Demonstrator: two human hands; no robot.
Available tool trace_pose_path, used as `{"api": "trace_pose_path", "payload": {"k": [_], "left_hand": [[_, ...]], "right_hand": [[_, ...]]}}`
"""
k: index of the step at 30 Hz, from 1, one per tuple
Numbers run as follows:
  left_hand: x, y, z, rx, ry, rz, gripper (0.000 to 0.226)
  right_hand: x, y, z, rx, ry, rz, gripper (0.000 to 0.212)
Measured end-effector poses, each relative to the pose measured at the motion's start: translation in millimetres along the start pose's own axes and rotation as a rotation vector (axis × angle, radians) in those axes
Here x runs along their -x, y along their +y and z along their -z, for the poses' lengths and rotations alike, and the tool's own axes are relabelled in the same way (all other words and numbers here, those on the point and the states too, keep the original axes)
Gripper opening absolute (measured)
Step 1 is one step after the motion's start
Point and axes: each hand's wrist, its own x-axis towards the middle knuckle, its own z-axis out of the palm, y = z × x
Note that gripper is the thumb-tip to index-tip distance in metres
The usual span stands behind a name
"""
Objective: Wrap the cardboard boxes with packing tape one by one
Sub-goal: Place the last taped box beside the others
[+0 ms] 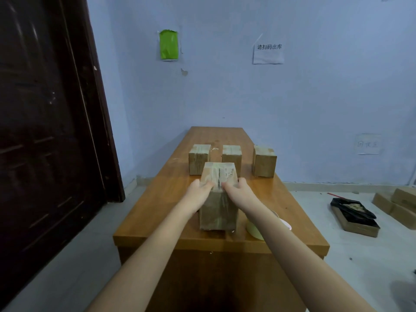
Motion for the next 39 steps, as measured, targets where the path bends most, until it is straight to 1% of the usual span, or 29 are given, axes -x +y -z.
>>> {"api": "trace_pose_path", "payload": {"k": [3,7,11,15,18,21,27,35,39], "left_hand": [[-5.9,9.2,21.2,-0.034,0.072,-0.017,0.056],[-14.4,6.4,56.7,-0.115,0.148,-0.011,0.055],[-24.8,-10.5,94.4,-0.095,0.187,0.056,0.052],[-42.7,-23.7,124.0,-0.093,0.222,0.076,0.053],[-63.2,-30.4,140.8,-0.100,0.211,0.094,0.050],[-87.5,-32.4,155.6,-0.087,0.190,0.115,0.045],[-151.6,-33.2,180.9,-0.079,0.200,0.119,0.038],[-238.1,-55.7,195.7,-0.012,0.207,0.102,0.041],[-278.0,-70.4,195.7,0.025,0.208,0.100,0.033]], "right_hand": [[-8.5,-21.0,-13.4,0.019,0.001,0.051,0.069],[-15.5,-45.2,-45.0,0.067,-0.047,0.058,0.073],[-23.4,-63.7,-82.8,0.166,-0.111,0.081,0.075],[-39.8,-77.5,-117.6,0.244,-0.139,0.101,0.073],[-60.6,-84.8,-139.3,0.235,-0.149,0.080,0.068],[-89.4,-93.7,-154.4,0.244,-0.145,0.056,0.068],[-149.1,-108.9,-177.7,0.266,-0.129,0.072,0.066],[-229.8,-109.0,-206.2,0.291,-0.104,0.090,0.063],[-265.3,-104.7,-216.3,0.334,-0.093,0.087,0.059]]}}
